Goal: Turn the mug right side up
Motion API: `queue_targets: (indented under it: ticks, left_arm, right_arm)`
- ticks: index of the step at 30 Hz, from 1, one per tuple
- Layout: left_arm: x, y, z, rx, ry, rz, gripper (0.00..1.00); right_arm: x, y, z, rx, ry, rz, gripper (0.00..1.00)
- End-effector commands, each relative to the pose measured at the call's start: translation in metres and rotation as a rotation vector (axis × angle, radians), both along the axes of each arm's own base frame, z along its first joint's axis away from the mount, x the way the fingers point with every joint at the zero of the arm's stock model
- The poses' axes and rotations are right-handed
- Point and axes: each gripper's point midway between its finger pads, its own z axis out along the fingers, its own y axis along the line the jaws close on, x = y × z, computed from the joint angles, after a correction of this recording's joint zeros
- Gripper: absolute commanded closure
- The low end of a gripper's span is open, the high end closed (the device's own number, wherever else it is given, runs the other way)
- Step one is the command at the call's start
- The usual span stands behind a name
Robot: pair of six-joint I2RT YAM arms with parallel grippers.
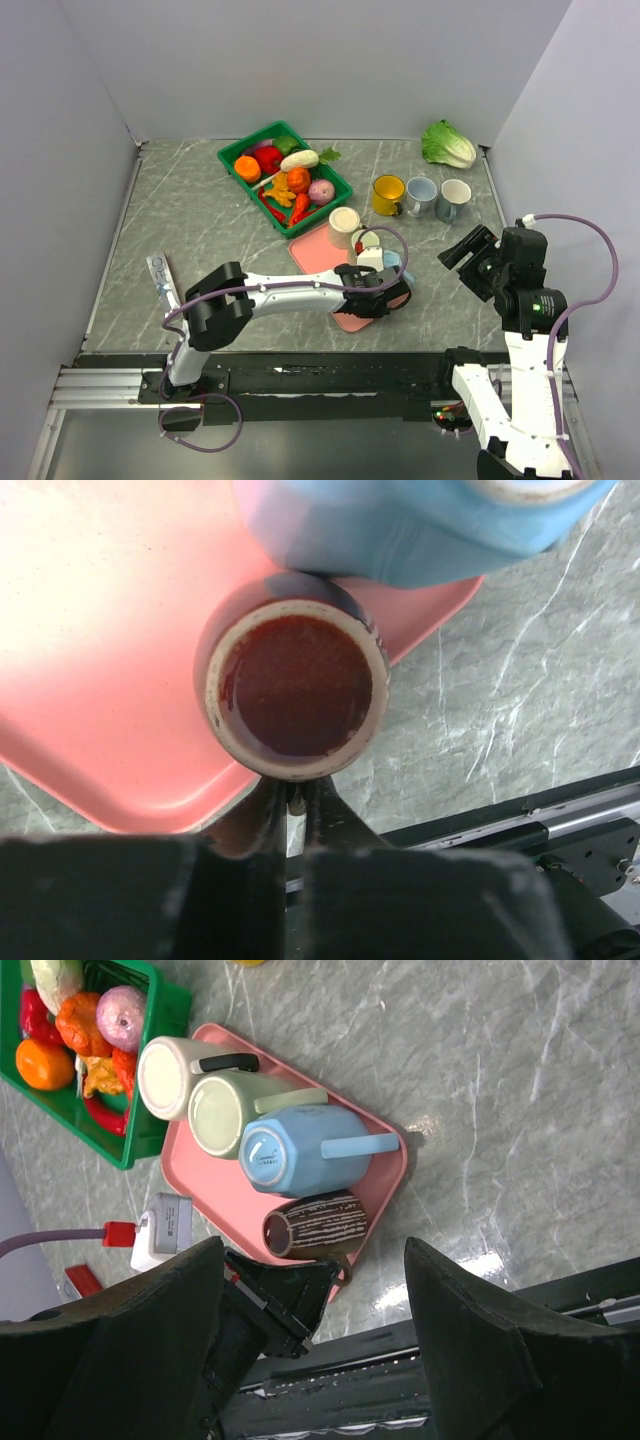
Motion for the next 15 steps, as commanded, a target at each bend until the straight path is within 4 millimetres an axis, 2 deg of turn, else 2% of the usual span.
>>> queue_targets:
  ticks: [1, 4, 6, 7, 8, 9, 10, 11, 12, 13, 15]
  left_arm:
    - [0.005, 0.006, 0.013, -0.009, -0.041, 0.028, 0.99]
    - [0.001, 0.015, 0.016, -0.003, -0.042, 0.022, 0.99]
    - [-0.002, 0.024, 0.028, -0.014, -0.043, 0.026, 0.99]
    - [-0.005, 0.034, 0.024, 0.0, -0.035, 0.023, 0.99]
    - [-0.007, 0.039, 0.041, -0.033, -0.043, 0.026, 0.99]
    - [-0.011, 0.049, 0.038, -0.019, -0.039, 0.019, 0.99]
    - [-0.012, 0.054, 0.045, -0.031, -0.043, 0.02, 0.99]
    - [-0.015, 0.058, 0.064, -0.075, -0.054, 0.016, 0.99]
    - [-0.016, 0.066, 0.066, -0.075, -0.06, 0.006, 0.99]
    - [-0.016, 0.069, 0.088, -0.132, -0.079, 0.004, 0.99]
    - [-0.019, 0.075, 0.1, -0.174, -0.077, -0.014, 0.99]
  right_arm:
    - [0.0, -0.002, 0.006, -0.007, -0.032, -0.013, 0.21]
    - [0.0, -0.001, 0.007, -0.002, -0.035, -0.007, 0.21]
    - [0.001, 0.001, 0.009, 0.004, -0.048, -0.001, 0.21]
    - [0.001, 0.001, 0.01, 0.008, -0.051, 0.0, 0.21]
    - [0.001, 0.002, 0.011, 0.01, -0.056, 0.004, 0.21]
    - [0.001, 0.003, 0.012, 0.014, -0.061, 0.008, 0.21]
    - [0.002, 0.004, 0.013, 0.019, -0.067, 0.01, 0.21]
    - [0.003, 0.005, 0.014, 0.023, -0.074, 0.012, 0.21]
    - [0.003, 0.008, 0.015, 0.033, -0.082, 0.029, 0.21]
    - [0.005, 0.011, 0.017, 0.041, -0.095, 0.041, 0.21]
    - [0.008, 0.016, 0.018, 0.047, -0.104, 0.079, 0.2]
